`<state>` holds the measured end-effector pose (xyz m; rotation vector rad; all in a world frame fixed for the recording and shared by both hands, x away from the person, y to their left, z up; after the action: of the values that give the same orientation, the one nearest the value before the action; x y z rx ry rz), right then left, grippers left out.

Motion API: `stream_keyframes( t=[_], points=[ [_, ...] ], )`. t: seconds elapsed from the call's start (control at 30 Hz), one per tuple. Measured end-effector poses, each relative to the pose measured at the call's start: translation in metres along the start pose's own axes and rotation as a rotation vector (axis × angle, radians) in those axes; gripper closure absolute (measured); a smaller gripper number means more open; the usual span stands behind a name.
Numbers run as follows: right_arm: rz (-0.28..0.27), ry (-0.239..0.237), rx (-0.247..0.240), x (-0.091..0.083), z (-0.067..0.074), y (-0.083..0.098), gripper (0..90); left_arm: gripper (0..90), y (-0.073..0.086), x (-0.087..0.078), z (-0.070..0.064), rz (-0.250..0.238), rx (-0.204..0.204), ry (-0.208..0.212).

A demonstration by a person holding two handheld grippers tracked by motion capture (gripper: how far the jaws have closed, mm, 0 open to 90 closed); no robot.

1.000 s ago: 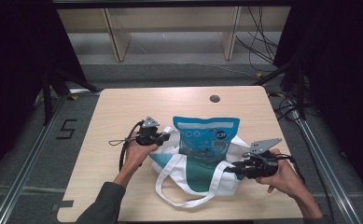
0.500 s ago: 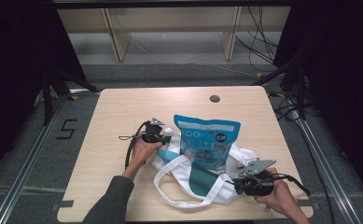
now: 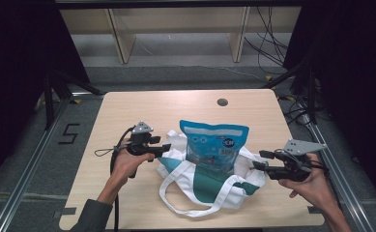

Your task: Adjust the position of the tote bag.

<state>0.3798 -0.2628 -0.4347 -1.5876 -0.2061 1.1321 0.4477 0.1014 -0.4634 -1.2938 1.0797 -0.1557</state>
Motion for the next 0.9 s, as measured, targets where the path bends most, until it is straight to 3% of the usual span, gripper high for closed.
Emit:
stream_keyframes(
  t=[0.07,0.13,0.17,0.2,0.23,0.37,0.43,0.5,0.57,0.7,0.73,0.77,0.8,0.83,0.9],
  points=[
    [0.032,0.002,0.005,0.009,-0.004,0.000,49.6,42.9,0.001,0.002,-0.011,0.009,0.029,0.037],
    [0.078,0.016,0.000,0.018,-0.009,0.001,48.3,41.5,0.003,0.007,-0.022,0.013,0.030,0.091],
    [0.088,0.023,-0.007,0.023,-0.012,0.002,47.2,41.2,0.003,0.007,-0.022,0.013,0.030,0.091],
    [0.090,0.025,-0.004,0.028,-0.014,0.003,47.1,40.9,0.006,0.012,-0.030,0.024,0.017,0.151],
    [0.106,0.021,0.002,0.032,-0.015,0.004,47.1,40.1,0.008,0.014,-0.033,0.029,0.014,0.170],
    [0.137,0.017,-0.019,0.043,-0.020,0.005,47.1,40.7,0.009,0.016,-0.039,0.017,0.027,0.206],
    [0.143,0.020,-0.004,0.046,-0.019,0.005,47.1,41.8,0.009,0.014,-0.039,0.006,0.009,0.215],
    [0.153,0.029,-0.031,0.052,-0.023,0.003,49.9,42.4,0.009,0.011,-0.045,-0.003,0.003,0.252],
    [0.146,0.039,-0.029,0.054,-0.025,0.002,51.2,42.3,0.010,0.012,-0.047,0.003,0.014,0.253],
    [0.158,0.030,-0.041,0.065,-0.028,0.000,53.6,36.2,0.016,0.019,-0.053,0.030,0.023,0.296],
    [0.166,0.029,-0.028,0.071,-0.029,-0.001,58.2,36.3,0.018,0.022,-0.056,0.044,0.034,0.295],
    [0.166,0.030,-0.026,0.073,-0.029,-0.001,61.7,36.6,0.022,0.027,-0.061,0.073,0.073,0.287],
    [0.166,0.030,-0.026,0.073,-0.029,-0.001,61.7,36.7,0.022,0.027,-0.061,0.073,0.073,0.287],
    [0.165,0.036,-0.049,0.075,-0.032,-0.002,66.0,36.7,0.023,0.029,-0.063,0.085,0.103,0.269],
    [0.160,0.034,-0.048,0.079,-0.035,-0.004,80.3,42.6,0.024,0.029,-0.063,0.090,0.113,0.259]
  ],
)
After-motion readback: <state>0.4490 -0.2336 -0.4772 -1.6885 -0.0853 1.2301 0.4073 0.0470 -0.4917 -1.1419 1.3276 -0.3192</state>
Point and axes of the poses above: each handheld gripper's, and its own axes: x roughly forward along the jaws, y roughly out of its underside, z roughly to its left, the point moved 6 cm from there along x, roughly forward along the jaws, and after that the axes turned 4 degrees about x, right-handed, at the moved point
